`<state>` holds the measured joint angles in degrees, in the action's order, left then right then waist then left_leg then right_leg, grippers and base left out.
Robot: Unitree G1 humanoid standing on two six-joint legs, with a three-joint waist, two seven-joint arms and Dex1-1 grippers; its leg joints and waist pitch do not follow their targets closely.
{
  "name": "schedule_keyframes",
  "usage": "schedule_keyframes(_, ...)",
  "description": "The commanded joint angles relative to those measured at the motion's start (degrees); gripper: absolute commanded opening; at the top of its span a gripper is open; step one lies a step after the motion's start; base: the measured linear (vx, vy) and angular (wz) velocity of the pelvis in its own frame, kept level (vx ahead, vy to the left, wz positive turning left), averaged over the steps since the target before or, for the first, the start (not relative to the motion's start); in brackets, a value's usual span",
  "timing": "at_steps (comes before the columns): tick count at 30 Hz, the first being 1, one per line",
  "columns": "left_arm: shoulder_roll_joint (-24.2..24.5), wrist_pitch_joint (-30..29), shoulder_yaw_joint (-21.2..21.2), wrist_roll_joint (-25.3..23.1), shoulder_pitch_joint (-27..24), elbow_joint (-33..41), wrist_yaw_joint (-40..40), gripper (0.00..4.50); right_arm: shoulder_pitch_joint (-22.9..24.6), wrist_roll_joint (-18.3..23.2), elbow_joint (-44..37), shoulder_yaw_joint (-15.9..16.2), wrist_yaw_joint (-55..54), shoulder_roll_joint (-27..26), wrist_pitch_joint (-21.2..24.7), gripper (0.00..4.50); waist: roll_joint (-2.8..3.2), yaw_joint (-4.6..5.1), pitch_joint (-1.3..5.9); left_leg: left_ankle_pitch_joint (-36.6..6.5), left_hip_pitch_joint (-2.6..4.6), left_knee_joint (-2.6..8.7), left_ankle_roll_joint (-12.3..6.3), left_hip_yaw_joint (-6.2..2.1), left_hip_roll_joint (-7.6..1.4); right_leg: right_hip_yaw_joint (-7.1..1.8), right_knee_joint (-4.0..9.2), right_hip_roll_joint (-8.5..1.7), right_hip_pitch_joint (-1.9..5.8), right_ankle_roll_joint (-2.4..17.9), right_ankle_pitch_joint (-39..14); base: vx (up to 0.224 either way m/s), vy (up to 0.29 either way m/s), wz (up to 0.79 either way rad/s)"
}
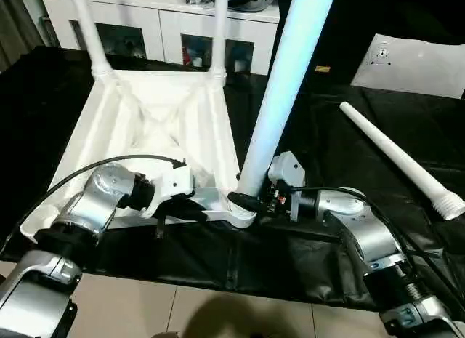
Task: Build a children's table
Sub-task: Insert table leg to table base
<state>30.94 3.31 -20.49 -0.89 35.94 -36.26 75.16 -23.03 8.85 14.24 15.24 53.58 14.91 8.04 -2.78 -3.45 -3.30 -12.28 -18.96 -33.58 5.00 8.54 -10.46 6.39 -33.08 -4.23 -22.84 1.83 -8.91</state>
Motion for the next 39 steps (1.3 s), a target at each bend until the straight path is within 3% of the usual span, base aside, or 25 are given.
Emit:
schedule_keyframes(1,-0.8,-0.2,-0.3,-2.1,2.0,-0.3,-3.6,0.0,3.3,-1.3,3.6,6.7,4.1,-1.0,2.4,1.9,0.89,0.4,1.44,-15.1,-0.31,4.98,-1.71,-0.54,-2.83,-3.77,4.75,-4.79,2.42,6.1,-27.2,0.0,0.0,0.0)
schedule_keyframes(7,-0.8,-5.9,3.4,-0.2,-0.8,4.2,-8.0,0.0,3.0,-1.6,5.7,3.6,-1.6,-3.3,1.7,1.9,0.9,0.87,0.73,-20.5,0.17,5.04,-0.79,-0.92,-2.63,-3.32,6.05,-5.01,1.69,3.4,-37.2,0.0,0.0,0.0)
schedule_keyframes(9,-0.6,-10.4,5.1,0.8,-3.8,9.7,-10.1,0.0,2.2,-1.8,7.5,1.4,-5.5,-4.6,1.4,1.9,0.96,1.05,0.61,-21.8,0.22,5.02,-0.57,-1.13,-2.61,-3.09,6.28,-5.13,1.64,2.6,-39.5,0.0,0.0,0.0)
schedule_keyframes(12,-1.0,-17.5,7.0,1.4,-8.2,18.5,-13.9,0.0,1.0,-2.1,9.9,-1.5,-11.1,-6.4,1.4,1.9,1.42,2.52,-0.01,-25.6,0.33,4.91,0.01,-1.74,-2.52,-1.87,7.2,-5.08,1.47,1.3,-43.2,0.0,0.0,0.0)
schedule_keyframes(13,-1.3,-18.9,7.4,1.4,-9.0,20.2,-14.8,0.0,0.7,-2.1,10.3,-2.0,-12.0,-6.7,1.5,1.9,1.49,2.82,-0.04,-25.6,0.17,5.05,-0.04,-1.82,-2.54,-1.69,7.36,-5.07,1.74,1.3,-42.7,0.0,0.0,0.0)
schedule_keyframes(14,-5.2,-26.7,8.8,2.1,-12.7,28.8,-19.8,0.0,-0.6,-2.2,12.5,-4.2,-17.0,-8.6,1.7,1.9,1.25,3.48,-0.02,-25.3,-0.39,5.27,-0.35,-2.03,-2.59,-1.28,7.47,-4.98,2.38,1.0,-41.1,0.0,0.0,0.0)
schedule_keyframes(15,-5.2,-26.7,8.8,2.1,-12.7,28.8,-19.8,0.0,-0.6,-2.2,12.5,-4.2,-17.0,-8.6,1.7,1.9,1.5,4.15,-0.14,-24.5,-0.85,5.62,-0.04,-2.23,-3.19,-1.52,6.7,-5.25,2.63,3.1,-37.1,0.0,0.0,0.0)
schedule_keyframes(17,-9.9,-31.6,8.7,1.5,-15.1,34.7,-24.6,0.0,-1.9,-2.8,14.6,-5.6,-21.6,-10.2,1.5,1.9,1.49,4.81,-0.57,-25.9,-0.5,5.44,-0.5,-2.04,-2.88,-1.34,7.38,-4.99,2.05,3.0,-38.2,0.0,0.0,0.0)
schedule_keyframes(18,-12.2,-32.8,8.2,0.9,-15.5,36.0,-26.5,0.0,-2.6,-2.9,15.5,-6.3,-23.5,-11.0,1.9,1.9,1.12,5.33,-0.39,-25.2,-0.69,5.3,-0.79,-2.04,-2.76,-1.49,7.26,-5.14,2.25,3.3,-37.7,0.0,0.0,0.0)
schedule_keyframes(19,-14.7,-34.4,7.4,0.5,-15.7,37.1,-28.5,0.0,-3.5,-3.2,16.6,-6.9,-25.7,-11.7,2.1,1.9,1.17,5.51,-0.64,-25.1,-0.68,5.37,-1.01,-1.93,-2.77,-1.56,7.43,-4.99,2.01,3.2,-38.2,0.0,0.0,0.0)
schedule_keyframes(21,-18.5,-36.4,5.3,-0.2,-15.3,37.7,-31.2,0.0,-4.9,-3.9,18.4,-7.3,-28.1,-12.9,2.9,1.9,0.76,5.25,-0.44,-22.6,-0.12,4.87,-2.01,-1.43,-2.12,-2.1,7.67,-5.16,1.52,3.3,-38.4,0.0,0.0,0.0)
schedule_keyframes(25,-19.2,-37.9,4.0,-1.3,-14.8,38.2,-32.8,0.0,-5.6,-3.9,19.3,-7.3,-28.7,-13.6,2.8,1.9,0.76,4.72,-0.28,-19.3,-0.58,5.09,-3.43,-1.14,-2.24,-2.58,7.15,-5.02,1.73,3.9,-35.5,0.0,0.0,0.0)
schedule_keyframes(28,-17.9,-36.9,3.4,-5.3,-11.8,33.8,-35.1,0.0,-5.4,-4.0,18.5,-6.5,-28.0,-13.8,5.0,1.9,0.87,4.46,0.0,-15.8,-0.74,5.23,-4.13,-0.87,-2.42,-3.03,6.5,-4.78,1.8,5.5,-30.3,0.0,0.0,0.0)
schedule_keyframes(32,-16.0,-37.7,4.3,-6.6,-11.0,32.3,-35.4,0.0,-5.6,-4.6,19.4,-6.1,-28.5,-13.6,5.1,1.9,0.96,4.37,0.27,-13.7,-0.97,5.28,-4.08,-0.72,-2.64,-3.32,5.67,-4.72,2.12,7.7,-25.3,0.0,0.0,0.0)
schedule_keyframes(37,-14.9,-37.7,4.7,-6.0,-10.9,32.0,-35.3,0.0,-5.8,-3.6,19.7,-6.7,-27.3,-13.9,5.4,1.9,0.84,4.4,0.11,-17.1,-0.8,5.32,-3.21,-0.87,-2.51,-3.22,6.09,-4.8,1.92,6.5,-30.6,0.0,0.0,0.0)
schedule_keyframes(38,-14.5,-37.5,4.9,-5.9,-10.9,31.7,-35.0,0.0,-5.9,-3.3,19.6,-6.9,-26.7,-14.0,5.5,2.25,0.76,4.46,0.06,-17.8,-0.76,5.32,-3.01,-0.92,-2.45,-3.17,6.29,-4.78,1.8,5.8,-32.3,0.0,0.0,0.0)
schedule_keyframes(39,-14.1,-37.3,5.1,-5.8,-10.9,31.6,-34.9,0.0,-5.9,-3.1,19.4,-7.0,-26.6,-14.1,5.6,2.25,0.8,4.44,0.07,-18.3,-0.75,5.32,-2.87,-1.0,-2.4,-3.11,6.45,-4.82,1.77,5.2,-33.5,0.0,0.0,0.0)
